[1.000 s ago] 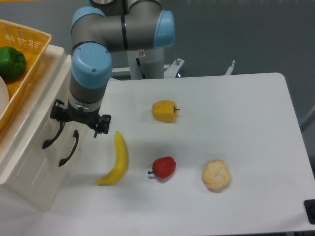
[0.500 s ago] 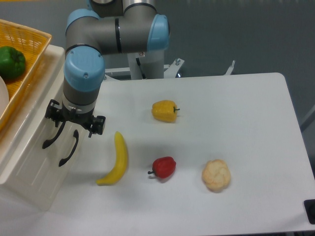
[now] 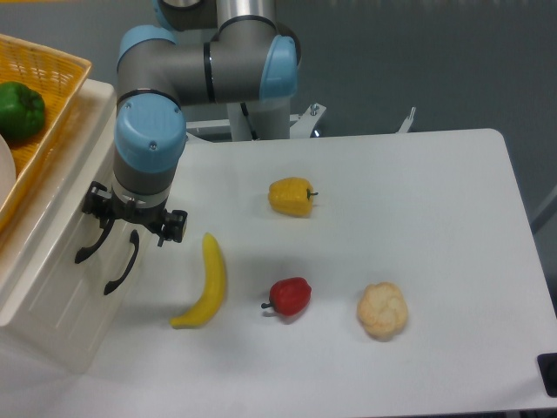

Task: Slide open the top white drawer
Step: 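Lower the gripper and hook the black handle of the upper drawer, then pull the upper drawer outward by its handle with the gripper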

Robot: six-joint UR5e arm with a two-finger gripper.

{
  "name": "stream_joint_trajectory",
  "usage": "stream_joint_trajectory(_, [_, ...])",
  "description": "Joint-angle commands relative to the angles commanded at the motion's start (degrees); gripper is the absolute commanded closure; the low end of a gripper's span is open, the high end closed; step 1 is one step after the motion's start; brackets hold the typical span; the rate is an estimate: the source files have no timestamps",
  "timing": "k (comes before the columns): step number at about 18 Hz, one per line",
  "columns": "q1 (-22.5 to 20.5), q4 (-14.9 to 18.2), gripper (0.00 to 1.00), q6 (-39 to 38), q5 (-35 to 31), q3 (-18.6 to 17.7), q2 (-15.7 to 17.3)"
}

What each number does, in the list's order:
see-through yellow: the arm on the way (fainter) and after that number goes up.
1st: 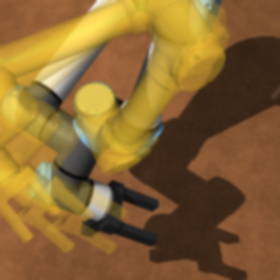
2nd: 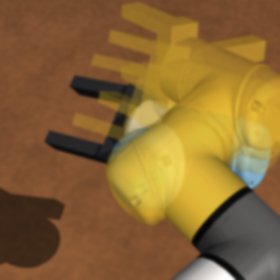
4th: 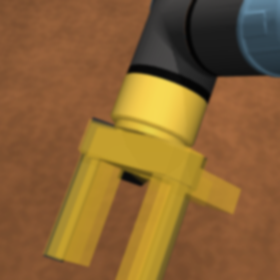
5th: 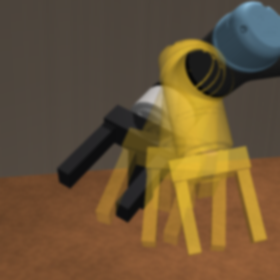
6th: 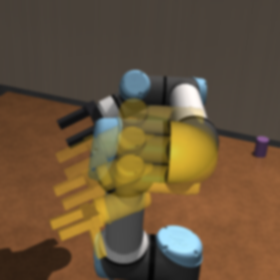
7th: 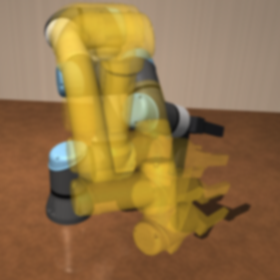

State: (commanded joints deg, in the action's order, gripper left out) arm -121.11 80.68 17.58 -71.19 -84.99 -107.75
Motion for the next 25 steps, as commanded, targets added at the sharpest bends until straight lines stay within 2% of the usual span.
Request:
stream_joint_trajectory(15, [0.09, -0.18, 0.00, 0.09, -0.79, 0.17, -0.79])
stream_joint_trajectory(25, [0.62, -0.18, 0.00, 3.60, -4.92, 0.70, -0.70])
